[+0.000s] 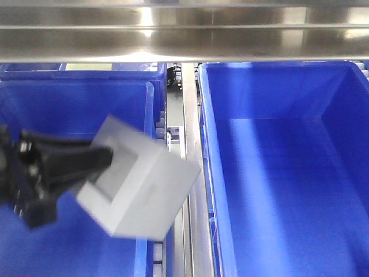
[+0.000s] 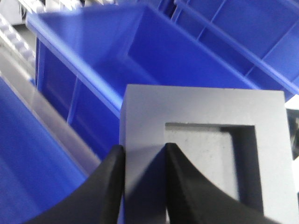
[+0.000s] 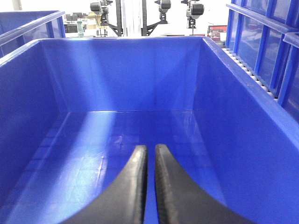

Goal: Sort gray base to blue bin
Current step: 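Swing the left arm with the gray block over the farther-side blue bin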

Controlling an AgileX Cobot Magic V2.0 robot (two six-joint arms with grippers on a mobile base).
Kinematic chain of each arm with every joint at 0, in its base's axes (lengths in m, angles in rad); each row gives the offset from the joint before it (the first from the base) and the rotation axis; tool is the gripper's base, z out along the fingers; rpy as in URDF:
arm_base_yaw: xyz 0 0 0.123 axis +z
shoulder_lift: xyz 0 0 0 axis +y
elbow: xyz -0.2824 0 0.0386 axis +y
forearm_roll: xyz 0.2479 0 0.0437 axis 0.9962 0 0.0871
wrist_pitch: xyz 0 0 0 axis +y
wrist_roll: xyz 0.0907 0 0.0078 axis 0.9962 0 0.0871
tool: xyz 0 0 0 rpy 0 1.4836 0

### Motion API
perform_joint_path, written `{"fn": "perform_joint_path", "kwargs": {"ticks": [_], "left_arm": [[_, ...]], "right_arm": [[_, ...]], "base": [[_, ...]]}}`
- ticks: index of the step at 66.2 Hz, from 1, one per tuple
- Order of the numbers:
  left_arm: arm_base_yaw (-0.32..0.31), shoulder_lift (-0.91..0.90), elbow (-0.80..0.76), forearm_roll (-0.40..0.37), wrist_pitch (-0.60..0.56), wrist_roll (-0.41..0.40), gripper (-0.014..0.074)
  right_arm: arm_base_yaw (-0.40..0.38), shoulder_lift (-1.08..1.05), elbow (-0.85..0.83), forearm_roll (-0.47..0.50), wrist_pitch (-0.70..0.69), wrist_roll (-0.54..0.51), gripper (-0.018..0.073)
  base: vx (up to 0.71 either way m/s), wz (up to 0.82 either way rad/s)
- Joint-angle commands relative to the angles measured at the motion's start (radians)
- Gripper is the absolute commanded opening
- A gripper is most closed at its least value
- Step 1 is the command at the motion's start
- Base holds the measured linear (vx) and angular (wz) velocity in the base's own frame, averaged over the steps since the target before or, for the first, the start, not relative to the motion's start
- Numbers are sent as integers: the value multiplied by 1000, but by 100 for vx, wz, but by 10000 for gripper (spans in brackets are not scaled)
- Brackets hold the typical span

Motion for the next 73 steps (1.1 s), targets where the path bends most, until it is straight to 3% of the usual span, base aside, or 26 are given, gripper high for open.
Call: {"fn": "perform_joint_path", "kwargs": {"ticks": [1, 9, 30, 46, 73], "left_arm": [[-22, 28, -80, -69, -28, 1, -6], [-96, 69, -101, -71, -59, 3, -6], [-348, 190, -100, -63, -276, 11, -6], [-493, 275, -103, -63, -404, 29, -6], [-645, 458, -254, 5, -561, 30, -6]], "right_arm": [[-4, -9, -4, -6, -79, -7, -4], [-4, -9, -4, -6, -79, -7, -4], [-4, -9, -4, -6, -79, -7, -4], [-4, -9, -4, -6, -79, -7, -4], [-4, -9, -4, -6, -79, -7, -4]], "base": [[0, 0], [0, 0], [0, 0], [0, 0], [0, 0]]}}
